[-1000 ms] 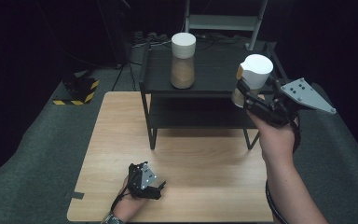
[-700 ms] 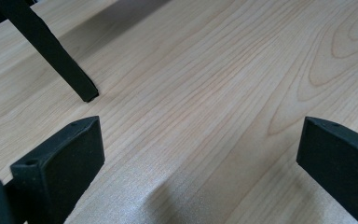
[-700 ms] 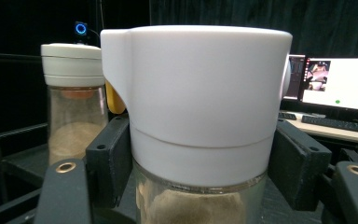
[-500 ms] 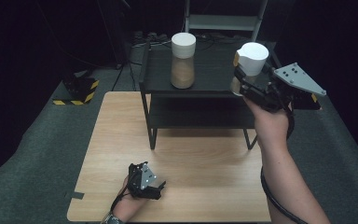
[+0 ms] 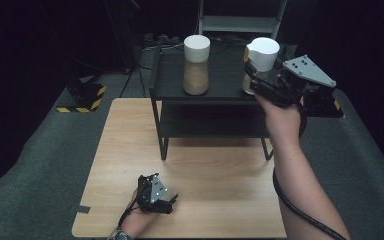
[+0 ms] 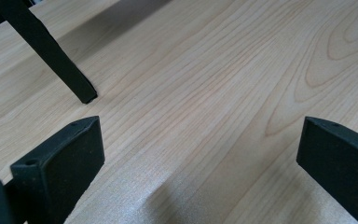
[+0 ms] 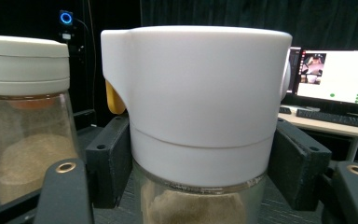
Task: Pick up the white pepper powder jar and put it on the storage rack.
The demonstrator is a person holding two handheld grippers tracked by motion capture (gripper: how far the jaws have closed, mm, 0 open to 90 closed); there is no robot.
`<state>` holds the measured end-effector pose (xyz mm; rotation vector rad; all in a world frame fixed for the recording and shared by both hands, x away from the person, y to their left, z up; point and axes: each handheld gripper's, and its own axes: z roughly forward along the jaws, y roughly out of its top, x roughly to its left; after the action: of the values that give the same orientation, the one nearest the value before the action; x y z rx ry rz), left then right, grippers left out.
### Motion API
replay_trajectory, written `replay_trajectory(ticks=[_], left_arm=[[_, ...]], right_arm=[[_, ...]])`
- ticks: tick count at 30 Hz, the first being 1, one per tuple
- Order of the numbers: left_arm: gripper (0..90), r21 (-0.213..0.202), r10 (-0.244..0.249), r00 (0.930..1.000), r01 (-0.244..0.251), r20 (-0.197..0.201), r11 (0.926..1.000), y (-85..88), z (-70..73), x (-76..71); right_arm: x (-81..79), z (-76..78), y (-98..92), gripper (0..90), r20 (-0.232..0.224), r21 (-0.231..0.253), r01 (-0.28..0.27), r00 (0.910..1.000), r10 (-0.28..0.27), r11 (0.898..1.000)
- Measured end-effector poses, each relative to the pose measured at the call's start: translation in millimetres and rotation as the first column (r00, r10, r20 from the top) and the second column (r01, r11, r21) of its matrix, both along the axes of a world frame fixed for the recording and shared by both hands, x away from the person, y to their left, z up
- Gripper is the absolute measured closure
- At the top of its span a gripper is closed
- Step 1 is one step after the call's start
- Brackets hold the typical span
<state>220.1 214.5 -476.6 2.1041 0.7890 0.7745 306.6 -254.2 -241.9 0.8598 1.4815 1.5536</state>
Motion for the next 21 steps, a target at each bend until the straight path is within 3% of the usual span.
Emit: replay_trajectory(ticks=[21], left_arm=[[1.0,-0.005,-0.003,1.0,0.003,0.001,1.0,1.3,-0.2,0.2]], right_arm=[[15.0,-4.6,4.8,30.2,-0.024,0.012,-0.012,0.9996,0.013,1.0]])
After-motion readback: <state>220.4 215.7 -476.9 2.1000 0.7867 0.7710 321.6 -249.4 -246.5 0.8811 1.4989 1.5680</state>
